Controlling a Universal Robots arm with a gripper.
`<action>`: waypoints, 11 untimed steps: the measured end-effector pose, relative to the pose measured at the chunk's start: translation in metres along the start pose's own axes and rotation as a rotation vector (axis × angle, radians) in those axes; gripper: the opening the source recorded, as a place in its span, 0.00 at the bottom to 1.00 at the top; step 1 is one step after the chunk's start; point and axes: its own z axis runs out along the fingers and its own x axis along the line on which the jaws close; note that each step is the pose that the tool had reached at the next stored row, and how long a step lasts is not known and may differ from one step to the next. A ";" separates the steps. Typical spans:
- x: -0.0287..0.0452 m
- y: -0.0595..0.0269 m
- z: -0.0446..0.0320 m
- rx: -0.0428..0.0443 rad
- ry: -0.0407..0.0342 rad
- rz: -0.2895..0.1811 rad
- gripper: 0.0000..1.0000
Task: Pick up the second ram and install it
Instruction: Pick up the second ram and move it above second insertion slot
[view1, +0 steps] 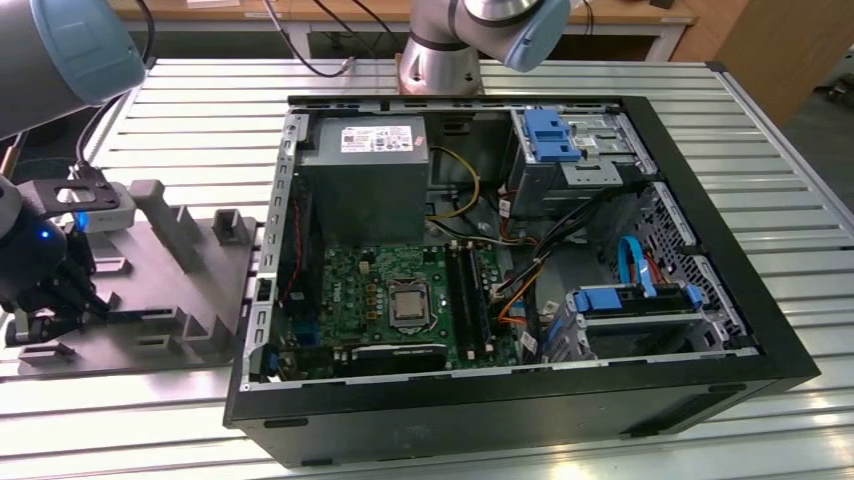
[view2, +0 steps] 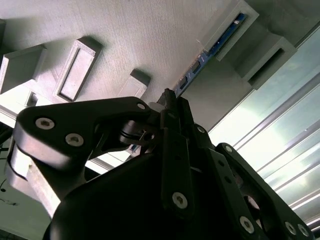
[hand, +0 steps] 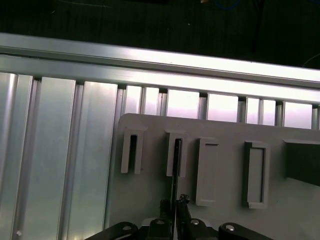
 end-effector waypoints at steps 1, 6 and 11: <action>0.0000 0.0000 0.0000 0.0000 -0.0001 0.000 0.19; 0.0000 0.0000 0.0001 0.0000 0.0000 0.000 0.19; 0.0000 0.0000 0.0001 0.0000 0.0000 0.000 0.12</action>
